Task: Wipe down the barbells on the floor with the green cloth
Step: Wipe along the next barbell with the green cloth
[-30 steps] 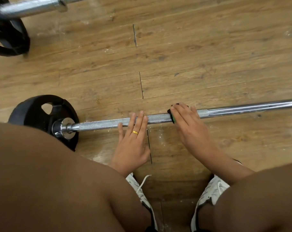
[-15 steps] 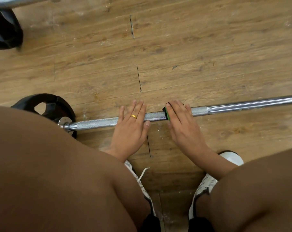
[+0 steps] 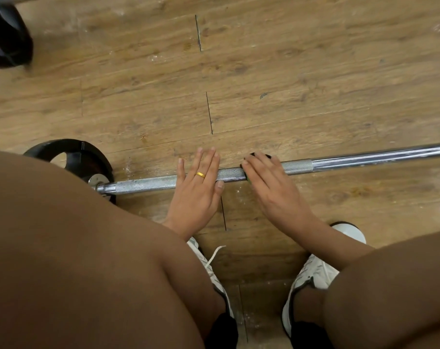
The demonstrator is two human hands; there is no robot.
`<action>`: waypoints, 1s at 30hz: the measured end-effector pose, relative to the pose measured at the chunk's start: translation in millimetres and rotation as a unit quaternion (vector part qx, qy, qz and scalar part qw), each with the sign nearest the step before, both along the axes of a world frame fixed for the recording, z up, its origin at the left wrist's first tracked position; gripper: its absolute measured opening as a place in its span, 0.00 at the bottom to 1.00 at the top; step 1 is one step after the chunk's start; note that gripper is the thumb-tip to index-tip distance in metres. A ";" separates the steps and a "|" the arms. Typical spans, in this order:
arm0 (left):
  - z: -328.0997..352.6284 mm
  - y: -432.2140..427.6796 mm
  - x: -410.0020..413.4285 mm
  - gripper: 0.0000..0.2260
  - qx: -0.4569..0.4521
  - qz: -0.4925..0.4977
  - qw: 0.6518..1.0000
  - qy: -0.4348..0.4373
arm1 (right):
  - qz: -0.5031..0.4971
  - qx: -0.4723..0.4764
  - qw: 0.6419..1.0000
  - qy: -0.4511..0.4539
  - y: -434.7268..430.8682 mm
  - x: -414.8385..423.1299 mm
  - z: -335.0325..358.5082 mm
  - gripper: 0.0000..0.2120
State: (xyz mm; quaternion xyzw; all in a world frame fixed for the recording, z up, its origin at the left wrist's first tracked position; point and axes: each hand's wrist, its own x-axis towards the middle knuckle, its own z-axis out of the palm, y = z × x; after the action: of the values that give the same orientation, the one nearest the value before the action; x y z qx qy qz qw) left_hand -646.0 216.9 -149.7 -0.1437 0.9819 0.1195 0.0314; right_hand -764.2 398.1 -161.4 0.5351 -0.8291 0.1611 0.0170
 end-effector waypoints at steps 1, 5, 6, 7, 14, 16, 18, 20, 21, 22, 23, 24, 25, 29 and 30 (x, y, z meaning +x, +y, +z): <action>0.2 -0.4 -0.1 0.24 0.002 -0.001 1.000 0.002 | 0.011 0.005 1.000 0.007 -1.0 -2.6 1.3 0.29; 0.8 -4.2 -1.9 0.24 0.007 -0.012 1.000 0.005 | -0.103 -0.023 0.993 -0.051 11.8 -17.0 6.4 0.24; 1.0 -5.2 -3.1 0.25 0.006 -0.012 1.000 0.002 | -0.122 -0.030 0.991 -0.056 13.1 -18.0 7.1 0.23; 1.2 -6.0 -4.5 0.25 0.008 -0.012 1.000 -0.002 | -0.122 -0.031 0.991 -0.050 11.9 -17.1 7.1 0.23; 5.0 -27.6 -9.6 0.30 0.063 -0.095 0.993 -0.013 | 0.001 0.015 1.000 -0.007 -10.0 -22.3 4.9 0.29; 5.0 -35.6 -11.9 0.30 0.077 -0.116 0.990 0.000 | -0.041 0.000 0.999 -0.027 -8.7 -29.6 5.7 0.27; 4.7 -42.4 -15.5 0.31 0.082 -0.135 0.987 0.017 | -0.086 -0.023 0.995 -0.054 -6.4 -34.0 5.4 0.24; 3.5 -47.6 -19.2 0.32 0.076 -0.159 0.984 0.030 | -0.100 -0.024 0.993 -0.059 -9.0 -33.6 4.7 0.24; 2.6 -50.3 -21.1 0.32 0.072 -0.173 0.982 0.034 | -0.098 -0.017 0.994 -0.053 -11.9 -32.7 4.0 0.25; 1.9 -53.6 -22.8 0.32 0.071 -0.186 0.979 0.039 | -0.091 -0.010 0.995 -0.043 -15.3 -33.1 3.6 0.26; 1.6 -58.0 -24.6 0.32 0.074 -0.200 0.976 0.042 | -0.076 -0.005 0.997 -0.030 -18.9 -36.1 3.4 0.28; 1.6 -63.2 -27.3 0.32 0.078 -0.218 0.972 0.043 | -0.053 0.003 0.998 -0.016 -21.3 -41.2 3.5 0.29; 1.9 -68.3 -30.5 0.32 0.079 -0.238 0.967 0.041 | -0.026 0.010 1.000 -0.001 -22.2 -48.4 4.0 0.29; 4.2 -84.0 -44.2 0.32 0.053 -0.277 0.959 0.005 | -0.010 0.020 1.000 -0.005 -23.9 -80.2 10.4 0.24; 3.7 -85.0 -47.2 0.32 0.042 -0.272 0.962 -0.001 | -0.034 0.017 0.999 -0.019 -27.0 -80.7 12.1 0.24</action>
State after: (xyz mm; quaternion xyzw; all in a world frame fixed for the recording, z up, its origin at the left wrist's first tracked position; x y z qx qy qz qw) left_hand -693.2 131.9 -146.0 0.1297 0.9781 0.1469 0.0696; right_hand -844.9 371.1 -149.3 0.5036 -0.8497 0.1565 -0.0026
